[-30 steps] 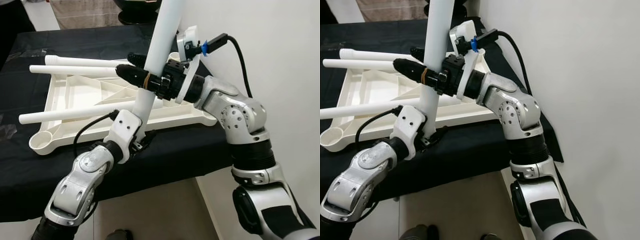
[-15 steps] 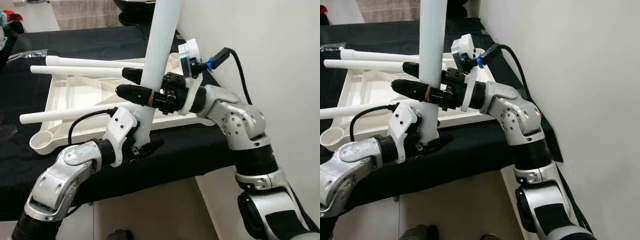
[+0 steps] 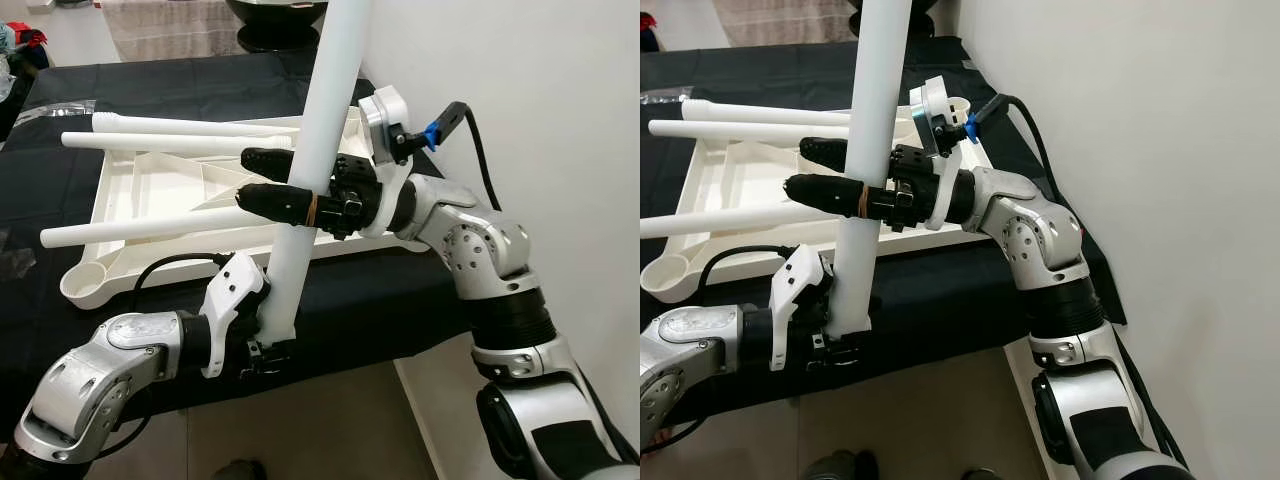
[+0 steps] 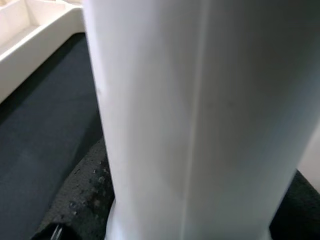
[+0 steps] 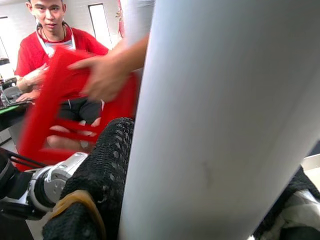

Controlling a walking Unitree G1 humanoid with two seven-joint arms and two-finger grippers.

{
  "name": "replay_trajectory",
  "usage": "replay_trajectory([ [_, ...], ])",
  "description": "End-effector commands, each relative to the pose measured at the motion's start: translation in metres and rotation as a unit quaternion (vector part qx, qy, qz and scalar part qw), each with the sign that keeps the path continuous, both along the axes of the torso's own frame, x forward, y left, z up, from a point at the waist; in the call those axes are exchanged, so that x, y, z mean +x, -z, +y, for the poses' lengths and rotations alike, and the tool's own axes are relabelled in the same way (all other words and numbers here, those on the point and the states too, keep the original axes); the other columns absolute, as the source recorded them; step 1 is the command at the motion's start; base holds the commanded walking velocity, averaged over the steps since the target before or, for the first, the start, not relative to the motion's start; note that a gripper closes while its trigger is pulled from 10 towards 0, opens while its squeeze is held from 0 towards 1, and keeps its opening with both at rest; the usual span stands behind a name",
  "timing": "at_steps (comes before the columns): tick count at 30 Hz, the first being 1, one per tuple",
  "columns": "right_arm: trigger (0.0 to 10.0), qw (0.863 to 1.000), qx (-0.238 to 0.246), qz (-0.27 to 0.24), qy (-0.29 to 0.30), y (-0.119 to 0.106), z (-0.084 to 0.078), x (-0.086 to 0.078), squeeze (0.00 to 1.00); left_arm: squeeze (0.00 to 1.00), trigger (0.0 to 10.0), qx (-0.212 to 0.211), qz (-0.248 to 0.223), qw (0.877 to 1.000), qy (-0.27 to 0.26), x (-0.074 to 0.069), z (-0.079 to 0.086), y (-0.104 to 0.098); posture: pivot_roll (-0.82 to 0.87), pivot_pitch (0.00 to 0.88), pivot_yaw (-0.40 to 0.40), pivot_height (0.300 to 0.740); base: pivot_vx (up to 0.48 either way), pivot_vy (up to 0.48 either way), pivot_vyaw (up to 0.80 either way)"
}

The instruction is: Building children table

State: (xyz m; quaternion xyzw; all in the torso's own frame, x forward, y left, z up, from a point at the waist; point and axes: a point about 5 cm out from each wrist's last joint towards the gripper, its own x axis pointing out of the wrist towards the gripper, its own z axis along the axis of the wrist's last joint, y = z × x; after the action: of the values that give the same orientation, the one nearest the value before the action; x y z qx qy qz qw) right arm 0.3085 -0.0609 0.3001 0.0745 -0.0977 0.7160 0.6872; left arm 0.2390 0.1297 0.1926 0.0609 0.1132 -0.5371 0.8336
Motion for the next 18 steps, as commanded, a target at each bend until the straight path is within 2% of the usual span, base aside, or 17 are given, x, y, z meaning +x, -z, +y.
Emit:
replay_trajectory([
  [1, 10.0, 1.000, -0.007, 0.009, -0.014, 0.005, 0.001, -0.003, 0.00, 0.00, 10.0, 0.006, 0.008, 1.000, 0.009, -0.001, 0.003, 0.000, 0.10, 0.125, -0.033, 0.740, 0.000, 0.000, 0.00],
  [9, 10.0, 0.998, -0.017, 0.030, -0.049, 0.013, 0.008, -0.010, 0.00, 0.00, 10.0, 0.015, 0.010, 1.000, 0.015, 0.000, 0.007, -0.001, 0.10, 0.125, -0.032, 0.740, 0.000, 0.000, 0.00],
  [18, 10.0, 0.998, -0.011, 0.033, -0.061, 0.014, 0.012, -0.014, 0.00, 0.00, 10.0, 0.022, 0.011, 0.999, 0.027, -0.004, 0.005, 0.003, 0.10, 0.121, -0.029, 0.740, 0.000, 0.000, 0.00],
])
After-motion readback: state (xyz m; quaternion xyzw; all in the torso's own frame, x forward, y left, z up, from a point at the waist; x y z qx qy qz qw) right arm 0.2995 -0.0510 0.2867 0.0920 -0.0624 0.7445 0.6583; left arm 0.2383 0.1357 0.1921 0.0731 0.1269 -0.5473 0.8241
